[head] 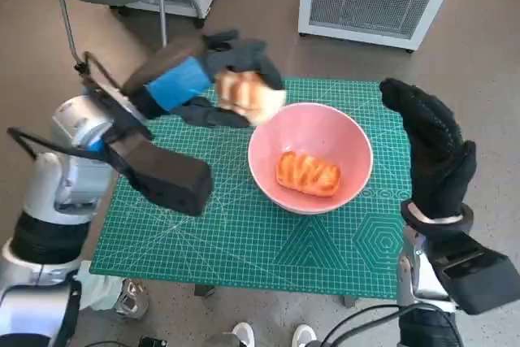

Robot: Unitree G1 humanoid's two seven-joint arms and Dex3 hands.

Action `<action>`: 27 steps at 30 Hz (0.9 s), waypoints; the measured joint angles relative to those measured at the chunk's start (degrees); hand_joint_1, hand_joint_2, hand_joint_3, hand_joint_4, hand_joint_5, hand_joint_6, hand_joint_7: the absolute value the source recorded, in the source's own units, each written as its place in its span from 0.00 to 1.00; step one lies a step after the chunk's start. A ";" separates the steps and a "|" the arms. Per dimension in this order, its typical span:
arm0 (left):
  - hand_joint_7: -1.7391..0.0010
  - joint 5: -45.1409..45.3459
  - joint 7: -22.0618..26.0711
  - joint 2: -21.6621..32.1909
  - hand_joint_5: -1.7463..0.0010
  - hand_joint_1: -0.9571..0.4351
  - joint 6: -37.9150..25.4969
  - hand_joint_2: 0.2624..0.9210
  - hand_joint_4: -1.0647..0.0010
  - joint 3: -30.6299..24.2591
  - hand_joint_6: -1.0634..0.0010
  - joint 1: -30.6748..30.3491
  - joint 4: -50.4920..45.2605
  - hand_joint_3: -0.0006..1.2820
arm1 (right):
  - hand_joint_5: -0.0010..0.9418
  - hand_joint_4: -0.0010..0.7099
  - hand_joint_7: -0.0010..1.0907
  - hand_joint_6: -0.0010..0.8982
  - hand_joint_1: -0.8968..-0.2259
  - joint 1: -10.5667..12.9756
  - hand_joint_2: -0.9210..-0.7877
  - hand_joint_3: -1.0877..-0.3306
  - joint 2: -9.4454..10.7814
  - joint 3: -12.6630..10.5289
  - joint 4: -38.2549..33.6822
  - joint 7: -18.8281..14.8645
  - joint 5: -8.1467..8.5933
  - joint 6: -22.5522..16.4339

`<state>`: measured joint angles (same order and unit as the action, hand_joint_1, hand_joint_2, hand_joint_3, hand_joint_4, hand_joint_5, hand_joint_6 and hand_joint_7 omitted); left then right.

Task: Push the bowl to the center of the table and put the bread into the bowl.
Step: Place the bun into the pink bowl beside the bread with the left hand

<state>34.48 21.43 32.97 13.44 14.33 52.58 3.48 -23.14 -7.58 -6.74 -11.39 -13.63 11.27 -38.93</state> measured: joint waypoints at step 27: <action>0.97 11.97 11.83 -10.85 0.99 0.47 -9.92 0.86 0.98 14.10 0.83 1.68 13.92 0.01 | 0.02 0.38 0.52 0.00 0.57 1.50 0.00 0.34 0.10 0.07 0.65 0.10 -0.25 -0.13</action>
<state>46.45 33.26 22.13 3.53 28.42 54.26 17.40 -21.63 -7.48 -6.67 -10.74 -13.52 11.02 -39.06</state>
